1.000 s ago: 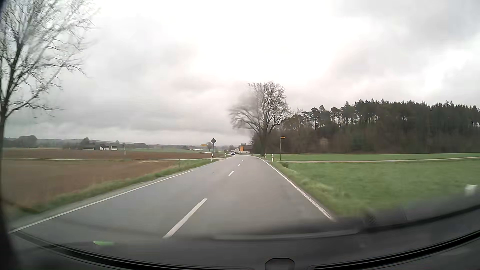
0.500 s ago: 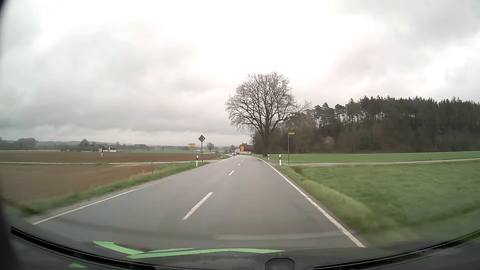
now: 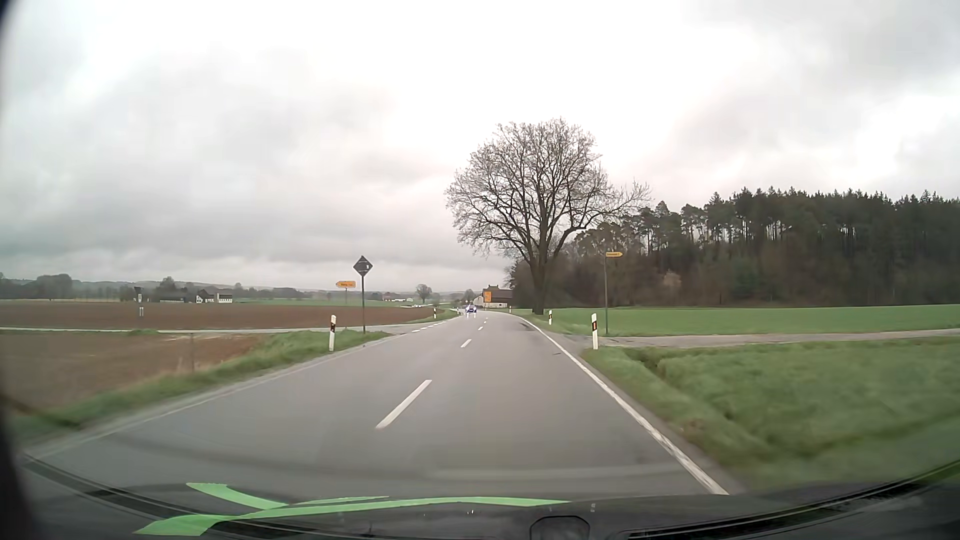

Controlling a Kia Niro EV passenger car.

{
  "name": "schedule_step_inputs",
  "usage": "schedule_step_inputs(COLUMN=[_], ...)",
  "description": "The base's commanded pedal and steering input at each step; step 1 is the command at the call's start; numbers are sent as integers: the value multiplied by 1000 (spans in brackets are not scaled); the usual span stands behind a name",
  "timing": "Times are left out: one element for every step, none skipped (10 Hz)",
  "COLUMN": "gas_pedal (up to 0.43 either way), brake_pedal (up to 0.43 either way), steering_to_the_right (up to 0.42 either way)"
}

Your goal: Follow the waypoints while adhering to traffic rules and regulations

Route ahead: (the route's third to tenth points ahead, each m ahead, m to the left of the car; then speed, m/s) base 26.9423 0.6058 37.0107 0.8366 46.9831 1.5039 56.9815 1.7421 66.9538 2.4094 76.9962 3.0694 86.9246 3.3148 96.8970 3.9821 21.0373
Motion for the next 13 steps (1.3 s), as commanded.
schedule_step_inputs(gas_pedal=[79,79,98,98,110,110,110,118,118,110,67,67,67], brake_pedal=[0,0,0,0,0,0,0,0,0,0,0,0,0], steering_to_the_right=[-5,-5,-5,-5,-4,-4,-4,-3,-3,-3,-3,-3,-3])
